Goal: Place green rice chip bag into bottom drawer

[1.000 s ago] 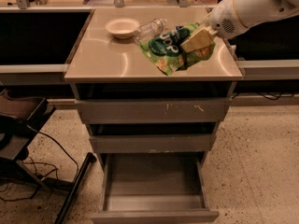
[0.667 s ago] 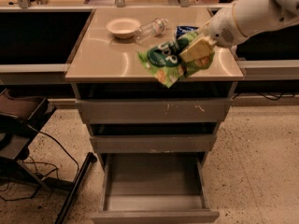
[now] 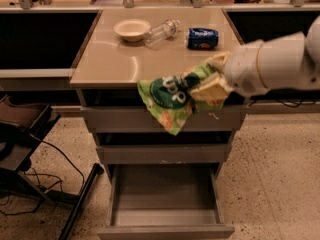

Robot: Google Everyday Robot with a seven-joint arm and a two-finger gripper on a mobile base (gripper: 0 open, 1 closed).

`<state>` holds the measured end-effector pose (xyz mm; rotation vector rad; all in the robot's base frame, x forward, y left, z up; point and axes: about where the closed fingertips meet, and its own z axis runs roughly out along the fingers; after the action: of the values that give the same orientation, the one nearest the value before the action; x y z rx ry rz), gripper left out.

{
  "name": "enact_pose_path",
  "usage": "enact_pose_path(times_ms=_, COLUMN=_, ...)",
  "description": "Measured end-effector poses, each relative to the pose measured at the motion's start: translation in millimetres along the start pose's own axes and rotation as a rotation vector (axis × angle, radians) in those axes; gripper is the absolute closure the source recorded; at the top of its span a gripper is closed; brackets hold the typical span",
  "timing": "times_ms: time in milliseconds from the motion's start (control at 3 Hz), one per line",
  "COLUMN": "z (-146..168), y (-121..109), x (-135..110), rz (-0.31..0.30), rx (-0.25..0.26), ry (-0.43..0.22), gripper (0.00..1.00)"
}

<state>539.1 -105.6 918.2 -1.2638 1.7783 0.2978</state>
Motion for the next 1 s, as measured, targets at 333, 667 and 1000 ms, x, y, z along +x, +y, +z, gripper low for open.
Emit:
enact_pose_path(times_ms=333, z=1, y=33, x=51, rz=0.038, rx=-0.022, ry=0.055, gripper=1.0)
enact_pose_path(times_ms=667, z=2, y=34, x=52, rz=0.04, rx=-0.024, ry=0.056, gripper=1.0)
enact_pose_path(times_ms=1000, z=39, y=46, x=94, rz=0.137, rx=-0.042, ry=0.043, gripper=1.0)
